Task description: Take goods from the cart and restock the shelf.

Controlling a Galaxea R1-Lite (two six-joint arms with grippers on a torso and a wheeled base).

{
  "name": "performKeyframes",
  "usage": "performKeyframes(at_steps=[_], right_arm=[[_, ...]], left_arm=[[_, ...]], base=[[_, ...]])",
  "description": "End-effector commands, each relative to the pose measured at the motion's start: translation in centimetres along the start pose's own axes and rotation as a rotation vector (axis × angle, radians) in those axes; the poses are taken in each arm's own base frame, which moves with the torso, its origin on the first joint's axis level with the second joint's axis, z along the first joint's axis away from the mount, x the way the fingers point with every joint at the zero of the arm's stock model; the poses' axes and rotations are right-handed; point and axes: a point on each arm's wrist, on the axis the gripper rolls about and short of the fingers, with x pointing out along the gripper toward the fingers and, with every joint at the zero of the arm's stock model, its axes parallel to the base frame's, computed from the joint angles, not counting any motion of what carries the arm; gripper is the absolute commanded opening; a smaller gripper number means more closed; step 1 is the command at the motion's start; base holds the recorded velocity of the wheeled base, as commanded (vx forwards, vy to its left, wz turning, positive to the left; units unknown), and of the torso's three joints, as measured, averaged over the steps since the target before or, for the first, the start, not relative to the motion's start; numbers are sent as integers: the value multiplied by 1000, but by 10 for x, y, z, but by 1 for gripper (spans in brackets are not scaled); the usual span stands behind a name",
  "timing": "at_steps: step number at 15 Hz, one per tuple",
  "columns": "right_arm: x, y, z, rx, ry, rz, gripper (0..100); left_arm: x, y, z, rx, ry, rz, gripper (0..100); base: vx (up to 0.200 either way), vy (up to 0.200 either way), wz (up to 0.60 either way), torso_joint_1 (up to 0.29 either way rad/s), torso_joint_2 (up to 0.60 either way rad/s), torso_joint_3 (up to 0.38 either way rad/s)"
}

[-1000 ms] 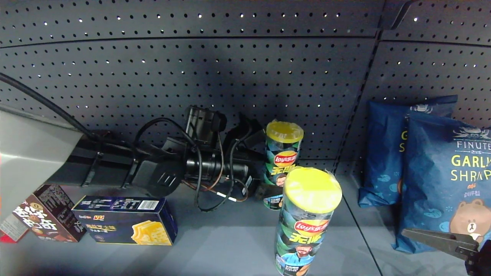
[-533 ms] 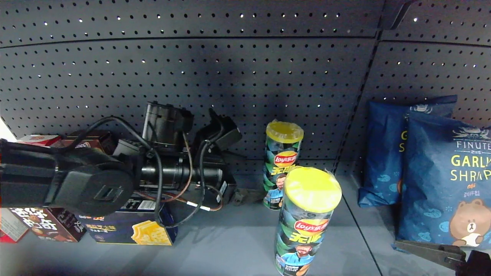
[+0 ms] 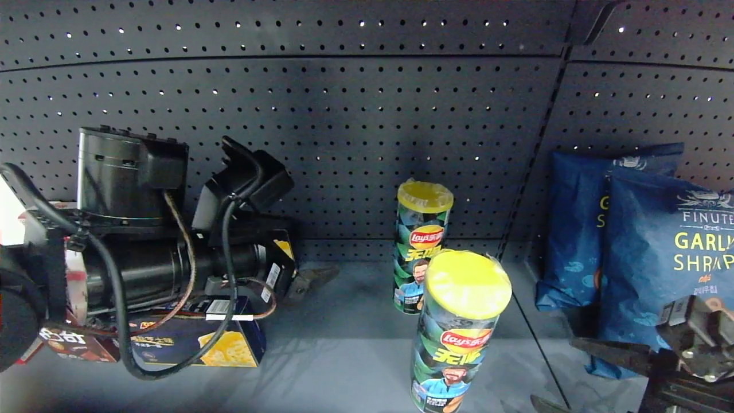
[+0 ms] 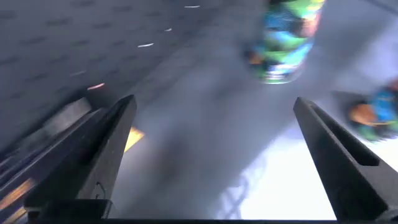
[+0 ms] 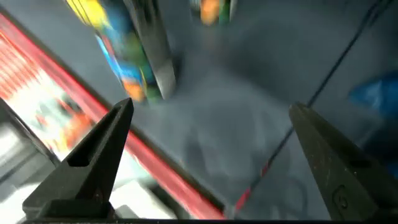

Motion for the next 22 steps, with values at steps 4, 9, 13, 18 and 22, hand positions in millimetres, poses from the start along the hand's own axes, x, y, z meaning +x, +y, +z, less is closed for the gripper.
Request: performKeyframes(at_steps=[4,9,13,18,22], right_arm=[[10,-2,-2,-35,108,-130,100],[14,-4,-4,-34,132,-144,100],[41,-11,16,-24,135,-221,100],[50,-4,18,-46,151,-215,100],[58,4,16,-66,173,-188,100]], left_arm=[[-29,-6,-17,9,-6,37,100],[-28,-7,-23,12,-18,53,100],[-21,-6,-25,12,-19,53,100],[-19,-6,-24,14,-18,51,100],[-15,-7,-25,19,-8,46,100]], base=[[0,0,0,0,0,0],[0,0,0,0,0,0],[0,0,0,0,0,0],[0,0,0,0,0,0],[0,0,0,0,0,0]])
